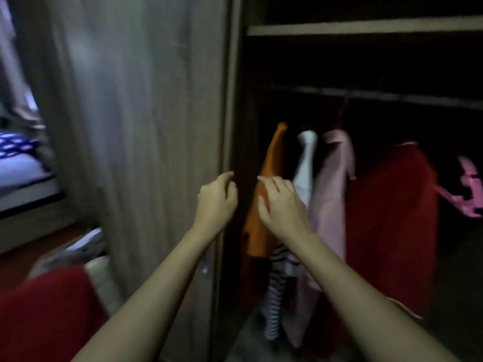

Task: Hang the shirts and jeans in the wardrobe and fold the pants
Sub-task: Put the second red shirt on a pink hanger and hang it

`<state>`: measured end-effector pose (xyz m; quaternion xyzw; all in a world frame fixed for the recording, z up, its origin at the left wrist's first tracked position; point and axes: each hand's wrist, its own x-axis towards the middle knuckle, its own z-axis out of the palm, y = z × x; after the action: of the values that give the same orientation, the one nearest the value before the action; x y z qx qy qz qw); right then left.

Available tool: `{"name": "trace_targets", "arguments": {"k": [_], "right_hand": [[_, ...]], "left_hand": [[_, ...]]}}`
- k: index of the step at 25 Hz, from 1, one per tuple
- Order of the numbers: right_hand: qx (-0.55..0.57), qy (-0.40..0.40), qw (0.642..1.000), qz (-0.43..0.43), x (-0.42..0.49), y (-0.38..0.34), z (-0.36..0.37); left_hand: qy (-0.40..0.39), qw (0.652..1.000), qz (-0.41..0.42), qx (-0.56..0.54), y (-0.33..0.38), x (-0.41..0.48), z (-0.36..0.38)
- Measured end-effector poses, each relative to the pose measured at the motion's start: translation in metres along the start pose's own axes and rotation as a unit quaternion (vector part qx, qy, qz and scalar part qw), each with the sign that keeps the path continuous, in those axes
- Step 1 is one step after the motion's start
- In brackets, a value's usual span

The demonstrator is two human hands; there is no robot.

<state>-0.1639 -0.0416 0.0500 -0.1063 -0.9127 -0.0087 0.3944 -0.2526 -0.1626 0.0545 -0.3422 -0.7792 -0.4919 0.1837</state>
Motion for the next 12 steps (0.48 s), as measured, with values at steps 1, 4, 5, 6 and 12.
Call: {"name": "trace_targets", "arguments": {"k": [1, 4, 5, 6, 12], "right_hand": [[0.024, -0.025, 0.999, -0.014, -0.002, -0.028, 0.022], [0.081, -0.09, 0.992, -0.034, -0.007, -0.111, 0.082], [0.092, -0.125, 0.987, -0.034, -0.011, -0.13, 0.101], [0.102, -0.162, 0.981, -0.038, -0.016, -0.151, 0.122], [0.143, -0.3, 0.941, -0.061, -0.04, -0.259, 0.218]], "left_hand": [[0.01, 1.0, -0.01, 0.024, -0.036, -0.011, -0.019], [-0.008, 0.99, -0.057, 0.131, -0.136, -0.048, -0.083], [-0.035, 0.983, -0.07, 0.166, -0.165, -0.062, -0.1], [-0.068, 0.973, -0.081, 0.205, -0.195, -0.078, -0.119], [-0.136, 0.894, -0.161, 0.396, -0.341, -0.149, -0.231]]}}
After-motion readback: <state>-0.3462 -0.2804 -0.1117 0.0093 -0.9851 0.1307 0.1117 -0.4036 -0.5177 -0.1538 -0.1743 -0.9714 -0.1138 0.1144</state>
